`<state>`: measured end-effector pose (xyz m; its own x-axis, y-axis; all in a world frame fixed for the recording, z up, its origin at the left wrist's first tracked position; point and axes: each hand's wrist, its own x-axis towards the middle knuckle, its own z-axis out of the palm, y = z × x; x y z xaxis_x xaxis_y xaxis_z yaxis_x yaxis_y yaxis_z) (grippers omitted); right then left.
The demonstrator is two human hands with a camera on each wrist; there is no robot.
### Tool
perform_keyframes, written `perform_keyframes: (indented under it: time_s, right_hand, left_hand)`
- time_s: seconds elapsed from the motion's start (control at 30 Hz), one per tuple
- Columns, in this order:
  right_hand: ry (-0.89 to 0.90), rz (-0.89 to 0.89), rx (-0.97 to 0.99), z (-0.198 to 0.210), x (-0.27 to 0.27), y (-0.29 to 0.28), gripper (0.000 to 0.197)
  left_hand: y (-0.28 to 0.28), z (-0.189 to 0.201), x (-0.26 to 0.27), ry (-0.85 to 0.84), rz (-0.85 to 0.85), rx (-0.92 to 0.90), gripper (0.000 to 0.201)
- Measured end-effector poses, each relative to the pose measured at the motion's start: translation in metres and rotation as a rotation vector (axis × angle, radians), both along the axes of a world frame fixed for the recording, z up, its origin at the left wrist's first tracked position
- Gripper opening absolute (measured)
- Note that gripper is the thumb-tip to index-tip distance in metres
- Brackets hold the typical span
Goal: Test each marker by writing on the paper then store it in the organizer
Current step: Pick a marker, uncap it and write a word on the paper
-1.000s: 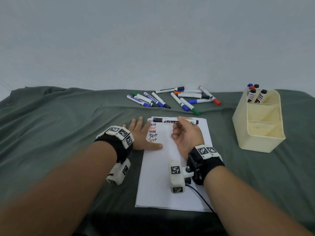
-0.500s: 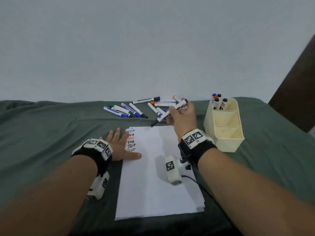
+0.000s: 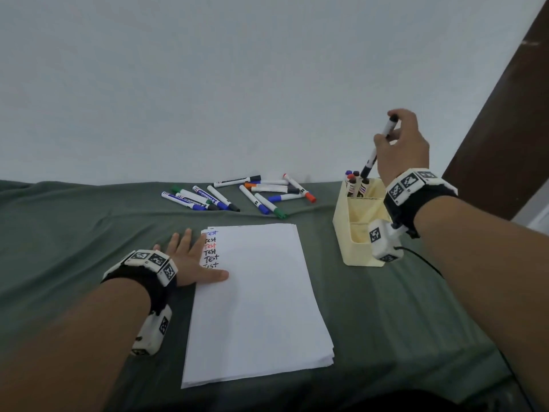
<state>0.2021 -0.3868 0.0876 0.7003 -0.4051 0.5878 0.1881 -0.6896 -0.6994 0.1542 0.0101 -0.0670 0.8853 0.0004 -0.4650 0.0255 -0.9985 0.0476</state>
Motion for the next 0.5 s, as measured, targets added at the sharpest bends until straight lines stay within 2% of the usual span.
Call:
perform_keyframes:
  time_s: [0.1,0.27,0.43,0.5]
  right_hand:
    - [0.059,-0.007,0.003,-0.015,-0.004,-0.001,0.031]
    - [0.073,-0.032,-0.023,-0.016,-0.004,0.002,0.036]
    - [0.273,-0.027,-0.081,-0.024,-0.003,-0.005,0.034]
    - [0.386,-0.044,-0.204,-0.029,0.001,-0.011,0.029]
  left_hand:
    - [0.000,0.000,0.000,-0.007,0.003,0.002,0.129]
    - [0.001,-0.001,-0.001,-0.007,0.005,0.000,0.129]
    - [-0.001,-0.006,0.001,-0.028,0.012,-0.006,0.129]
    - [0.000,-0.006,0.002,-0.029,0.015,-0.008,0.129]
